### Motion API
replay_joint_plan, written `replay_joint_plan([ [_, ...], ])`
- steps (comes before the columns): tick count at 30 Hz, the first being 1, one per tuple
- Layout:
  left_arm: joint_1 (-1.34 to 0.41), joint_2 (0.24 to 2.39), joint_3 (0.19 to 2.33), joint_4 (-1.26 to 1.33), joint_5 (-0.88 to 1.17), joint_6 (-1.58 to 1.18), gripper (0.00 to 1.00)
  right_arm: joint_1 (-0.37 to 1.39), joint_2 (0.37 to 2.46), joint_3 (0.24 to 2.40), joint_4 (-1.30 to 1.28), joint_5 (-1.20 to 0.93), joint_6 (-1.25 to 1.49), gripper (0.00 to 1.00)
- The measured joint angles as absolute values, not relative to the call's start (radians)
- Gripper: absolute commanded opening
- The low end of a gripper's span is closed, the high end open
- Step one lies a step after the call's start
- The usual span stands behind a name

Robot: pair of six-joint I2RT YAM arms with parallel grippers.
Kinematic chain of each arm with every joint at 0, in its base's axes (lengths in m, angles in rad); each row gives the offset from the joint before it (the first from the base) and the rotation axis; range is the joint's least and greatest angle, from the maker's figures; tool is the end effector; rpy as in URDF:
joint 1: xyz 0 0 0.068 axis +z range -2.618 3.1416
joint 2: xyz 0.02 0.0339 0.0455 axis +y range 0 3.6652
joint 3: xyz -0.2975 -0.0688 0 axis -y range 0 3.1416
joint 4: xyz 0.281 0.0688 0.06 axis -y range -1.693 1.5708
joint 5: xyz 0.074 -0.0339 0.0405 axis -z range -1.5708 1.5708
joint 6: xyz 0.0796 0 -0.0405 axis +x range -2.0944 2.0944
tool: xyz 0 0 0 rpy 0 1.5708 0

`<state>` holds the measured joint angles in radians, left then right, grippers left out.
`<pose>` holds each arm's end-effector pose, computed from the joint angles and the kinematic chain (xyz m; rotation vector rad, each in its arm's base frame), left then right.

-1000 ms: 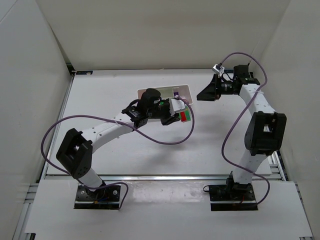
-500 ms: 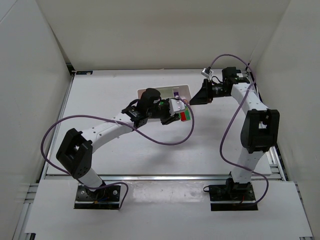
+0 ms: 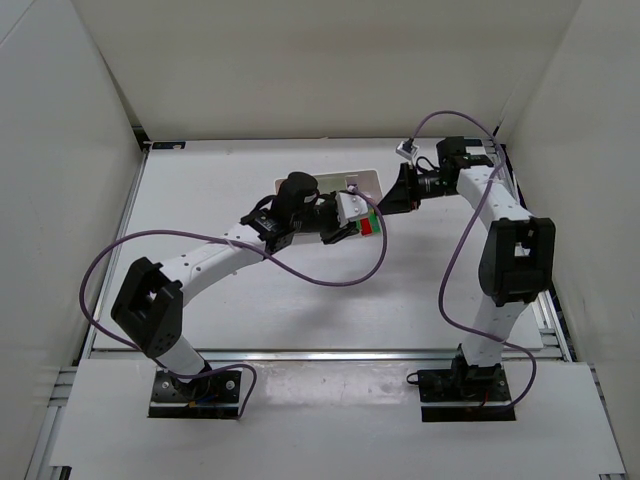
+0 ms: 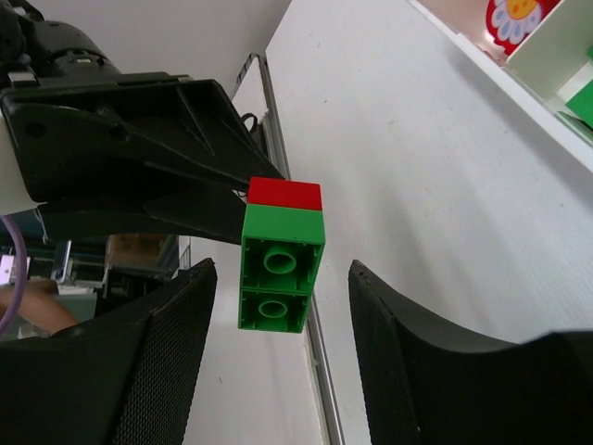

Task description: Sort the legos into containers by color

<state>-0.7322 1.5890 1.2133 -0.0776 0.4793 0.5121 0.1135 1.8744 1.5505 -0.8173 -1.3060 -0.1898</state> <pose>0.3018 -0.3207 0.3003 1.4145 1.4479 -0.6234 0.4224 0.1255 0.2786 -0.6886 2.0989 1.6473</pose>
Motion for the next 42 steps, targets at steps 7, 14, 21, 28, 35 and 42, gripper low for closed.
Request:
replay_joint_plan([
  [7, -0.722, 1.589, 1.221, -0.078, 0.48, 0.513, 0.12, 0.162, 1.881, 1.565, -0.843, -1.304, -0.216, 0.57],
  [14, -0.72, 1.589, 1.227, -0.075, 0.486, 0.513, 0.12, 0.17, 1.907, 1.593, -0.835, -1.305, -0.199, 0.52],
  [21, -0.718, 1.589, 1.227, -0.075, 0.487, 0.512, 0.12, 0.17, 1.934, 1.61, -0.8, -1.316, -0.135, 0.5],
  [28, -0.715, 1.589, 1.228, -0.072, 0.486, 0.517, 0.12, 0.17, 1.948, 1.642, -0.766, -1.333, -0.077, 0.22],
  [35, -0.715, 1.589, 1.228, -0.067, 0.485, 0.517, 0.11, 0.164, 1.954, 1.643, -0.759, -1.347, -0.064, 0.0],
  [42, -0.715, 1.589, 1.228, -0.047, 0.48, 0.516, 0.11, 0.133, 1.954, 1.638, -0.762, -1.378, -0.069, 0.0],
])
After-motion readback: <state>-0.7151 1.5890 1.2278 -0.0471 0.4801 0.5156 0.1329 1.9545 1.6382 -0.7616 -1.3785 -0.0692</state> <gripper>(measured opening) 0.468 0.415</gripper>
